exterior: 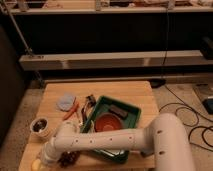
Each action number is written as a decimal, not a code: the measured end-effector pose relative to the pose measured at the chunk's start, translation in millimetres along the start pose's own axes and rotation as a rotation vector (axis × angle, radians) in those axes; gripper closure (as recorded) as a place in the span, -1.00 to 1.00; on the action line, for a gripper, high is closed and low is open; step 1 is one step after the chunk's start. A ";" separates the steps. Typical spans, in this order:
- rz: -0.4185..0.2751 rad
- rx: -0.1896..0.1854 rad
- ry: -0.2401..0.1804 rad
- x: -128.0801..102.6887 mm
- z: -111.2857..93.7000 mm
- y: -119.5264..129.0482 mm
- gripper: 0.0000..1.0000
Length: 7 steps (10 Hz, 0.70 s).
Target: Place apple in red bowl
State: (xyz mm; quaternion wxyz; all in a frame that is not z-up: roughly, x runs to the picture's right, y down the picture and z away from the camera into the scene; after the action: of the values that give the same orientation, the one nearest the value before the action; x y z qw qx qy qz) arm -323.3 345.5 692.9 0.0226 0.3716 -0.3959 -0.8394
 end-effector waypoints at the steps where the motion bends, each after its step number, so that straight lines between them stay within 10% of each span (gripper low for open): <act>1: -0.008 -0.009 0.000 8.0 -13.2 2.9 1.00; 7: 0.039 -0.128 -0.036 44.8 -155.2 34.0 1.00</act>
State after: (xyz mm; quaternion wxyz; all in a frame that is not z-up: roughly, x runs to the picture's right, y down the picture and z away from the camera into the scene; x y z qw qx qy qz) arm -264.8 206.8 625.2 0.0553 0.3464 -0.3490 -0.8690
